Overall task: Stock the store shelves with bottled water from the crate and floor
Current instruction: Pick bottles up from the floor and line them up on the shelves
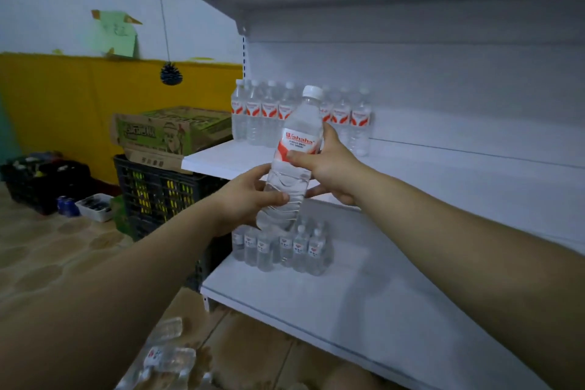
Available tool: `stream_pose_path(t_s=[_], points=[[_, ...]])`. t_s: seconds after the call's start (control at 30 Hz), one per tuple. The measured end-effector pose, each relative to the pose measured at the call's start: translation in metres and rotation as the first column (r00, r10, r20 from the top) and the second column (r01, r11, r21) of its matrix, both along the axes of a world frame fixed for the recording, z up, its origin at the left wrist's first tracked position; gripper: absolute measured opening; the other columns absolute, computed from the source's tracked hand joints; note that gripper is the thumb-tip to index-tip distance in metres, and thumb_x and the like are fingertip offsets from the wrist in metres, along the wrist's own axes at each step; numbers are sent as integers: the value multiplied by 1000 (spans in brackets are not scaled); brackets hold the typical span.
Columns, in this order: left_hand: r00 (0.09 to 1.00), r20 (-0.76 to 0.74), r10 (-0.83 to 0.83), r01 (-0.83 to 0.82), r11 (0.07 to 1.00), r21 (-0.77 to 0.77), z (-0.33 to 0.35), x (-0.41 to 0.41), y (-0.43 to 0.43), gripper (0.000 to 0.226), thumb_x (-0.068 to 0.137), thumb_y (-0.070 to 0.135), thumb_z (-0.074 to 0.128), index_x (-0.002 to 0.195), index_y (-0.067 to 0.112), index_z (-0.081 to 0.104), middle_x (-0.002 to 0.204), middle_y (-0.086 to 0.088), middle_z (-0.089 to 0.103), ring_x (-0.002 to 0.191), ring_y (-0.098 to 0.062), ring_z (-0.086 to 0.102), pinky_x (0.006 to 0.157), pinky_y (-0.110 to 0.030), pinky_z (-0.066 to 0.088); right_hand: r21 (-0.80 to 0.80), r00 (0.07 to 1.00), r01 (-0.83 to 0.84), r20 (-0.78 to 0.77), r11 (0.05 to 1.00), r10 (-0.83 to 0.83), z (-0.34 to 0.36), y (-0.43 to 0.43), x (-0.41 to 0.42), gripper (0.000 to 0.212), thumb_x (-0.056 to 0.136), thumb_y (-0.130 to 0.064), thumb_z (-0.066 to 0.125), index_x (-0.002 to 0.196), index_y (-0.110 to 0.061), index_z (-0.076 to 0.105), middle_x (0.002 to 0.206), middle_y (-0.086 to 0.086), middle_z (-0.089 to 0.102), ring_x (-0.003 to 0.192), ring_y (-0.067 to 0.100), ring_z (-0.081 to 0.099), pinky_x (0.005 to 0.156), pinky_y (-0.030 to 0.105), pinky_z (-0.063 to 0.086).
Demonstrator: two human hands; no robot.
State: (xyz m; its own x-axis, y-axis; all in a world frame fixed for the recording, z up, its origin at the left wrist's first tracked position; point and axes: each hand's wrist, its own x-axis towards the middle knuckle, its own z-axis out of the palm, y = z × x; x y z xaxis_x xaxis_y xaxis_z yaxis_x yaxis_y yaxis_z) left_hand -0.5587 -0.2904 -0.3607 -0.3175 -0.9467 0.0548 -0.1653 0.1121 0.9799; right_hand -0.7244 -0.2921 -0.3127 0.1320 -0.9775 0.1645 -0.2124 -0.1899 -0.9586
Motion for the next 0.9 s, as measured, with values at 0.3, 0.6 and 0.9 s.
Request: stream_pose_path(t_s=[0.3, 0.6, 0.9], points=[[944, 324, -68, 102, 991, -88, 10, -49, -117, 53, 91, 34, 61, 141, 30, 41, 128, -1, 60, 115, -21, 57, 96, -37, 45, -128, 969, 237, -41, 963, -244, 8, -77, -46, 81, 88, -14, 70, 147, -35, 19, 129, -3, 54, 116, 23, 56, 90, 54, 53], [486, 837, 251, 7, 957, -291, -44, -34, -247, 69, 91, 68, 31, 146, 28, 35, 156, 1, 30, 142, -23, 26, 116, -52, 14, -187, 957, 269, -58, 945, -284, -19, -197, -59, 90, 89, -11, 69, 153, -32, 10, 140, -2, 50, 119, 14, 51, 89, 26, 42], [330, 900, 284, 12, 952, -305, -60, -23, -297, 77, 84, 78, 23, 149, 36, 24, 159, 7, 19, 146, -23, 15, 110, -68, 7, -221, 942, 272, -139, 937, -306, -85, -246, -58, 93, 85, -21, 73, 151, -35, 10, 147, -9, 40, 132, 16, 42, 108, 32, 34]])
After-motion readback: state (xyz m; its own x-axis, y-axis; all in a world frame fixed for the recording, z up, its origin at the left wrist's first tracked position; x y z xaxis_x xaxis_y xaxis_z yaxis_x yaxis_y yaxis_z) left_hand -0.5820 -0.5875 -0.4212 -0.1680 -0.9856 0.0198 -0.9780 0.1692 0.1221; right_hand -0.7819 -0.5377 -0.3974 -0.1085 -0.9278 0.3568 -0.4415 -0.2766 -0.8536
